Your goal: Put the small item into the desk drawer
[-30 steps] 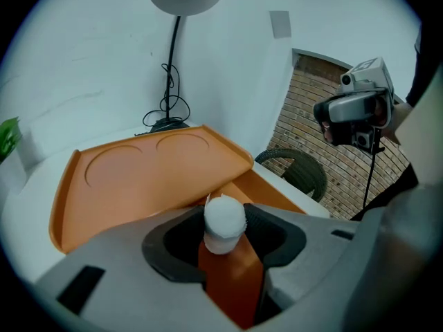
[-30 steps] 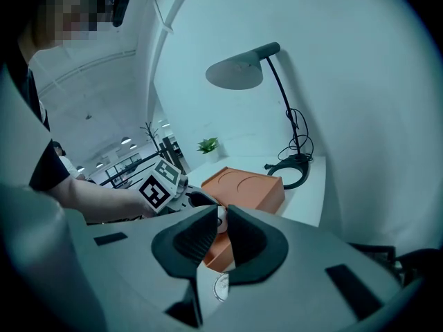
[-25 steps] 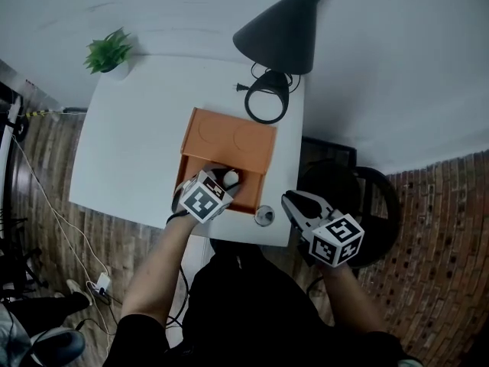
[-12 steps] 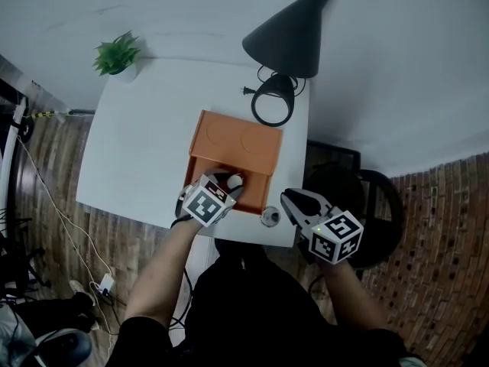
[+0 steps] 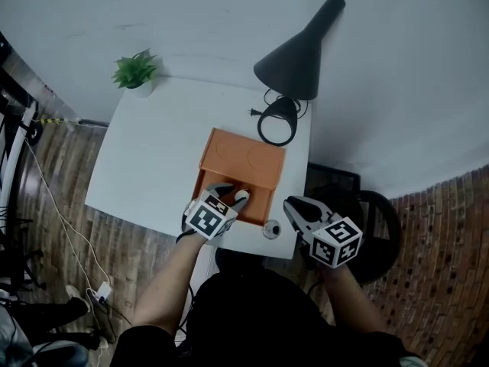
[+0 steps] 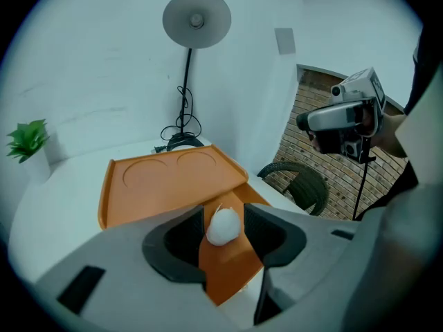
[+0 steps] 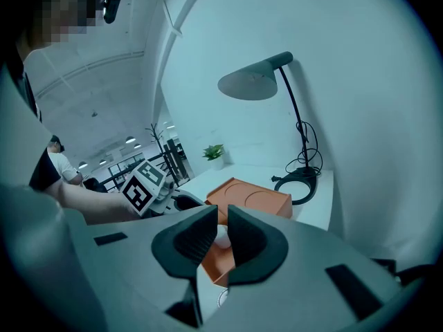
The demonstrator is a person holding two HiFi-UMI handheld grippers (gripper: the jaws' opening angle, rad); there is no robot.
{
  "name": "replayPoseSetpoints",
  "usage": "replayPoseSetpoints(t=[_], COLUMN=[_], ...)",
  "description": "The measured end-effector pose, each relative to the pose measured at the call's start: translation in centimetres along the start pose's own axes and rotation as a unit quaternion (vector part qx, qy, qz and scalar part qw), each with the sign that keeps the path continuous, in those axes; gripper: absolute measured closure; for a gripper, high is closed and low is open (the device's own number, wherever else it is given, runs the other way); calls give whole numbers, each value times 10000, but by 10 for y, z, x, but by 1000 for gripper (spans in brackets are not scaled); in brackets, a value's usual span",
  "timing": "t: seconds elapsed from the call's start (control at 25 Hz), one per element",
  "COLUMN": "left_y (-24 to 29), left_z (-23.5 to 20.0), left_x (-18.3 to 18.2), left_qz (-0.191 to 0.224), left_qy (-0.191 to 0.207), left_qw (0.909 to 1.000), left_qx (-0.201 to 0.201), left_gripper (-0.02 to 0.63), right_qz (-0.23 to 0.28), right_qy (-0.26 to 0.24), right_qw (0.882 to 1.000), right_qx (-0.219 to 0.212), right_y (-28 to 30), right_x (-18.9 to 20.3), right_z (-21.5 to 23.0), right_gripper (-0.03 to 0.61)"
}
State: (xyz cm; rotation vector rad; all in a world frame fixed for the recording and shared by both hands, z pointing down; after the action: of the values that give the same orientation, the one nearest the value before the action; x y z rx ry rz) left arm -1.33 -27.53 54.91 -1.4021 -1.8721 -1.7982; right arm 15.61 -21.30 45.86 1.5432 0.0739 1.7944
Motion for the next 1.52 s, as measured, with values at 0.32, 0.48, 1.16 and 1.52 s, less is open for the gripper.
replayPoseSetpoints(t=[0.32, 0.48, 1.16, 1.52], left_y=[-36, -55, -123, -176], left_z=[0, 2, 17, -17], left_x=[-6, -17, -36, -22], left_qz=[462, 756, 1642, 1818], left_qy=[-316, -484, -945, -630], left_qw=[9965, 9908, 9622, 9636], left_qx=[-625, -1016, -1956, -1856], left_gripper=[436, 476, 571, 584], right_qz=[116, 143, 371, 689], right_qy=[-107, -188, -354, -443], right_qw=[9994, 9979, 9938, 9958], right_qx=[-319, -609, -984, -418], right_y=[10, 19, 31, 45], right_x=[-16, -21, -37, -67], right_z=[1, 6, 13, -31], right_gripper=[537, 537, 548, 549])
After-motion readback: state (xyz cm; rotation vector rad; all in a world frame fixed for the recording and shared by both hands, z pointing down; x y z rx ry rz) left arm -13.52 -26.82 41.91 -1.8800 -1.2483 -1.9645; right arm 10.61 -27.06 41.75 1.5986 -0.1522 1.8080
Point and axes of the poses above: the fingertips, and each gripper's own axes: y forward along the fingers, z to its right, x out of its underside, the point moved 6 cm from there along -y, backward along the fingers, and after that the axes turned 6 degrees about x, right-handed, at the moved point
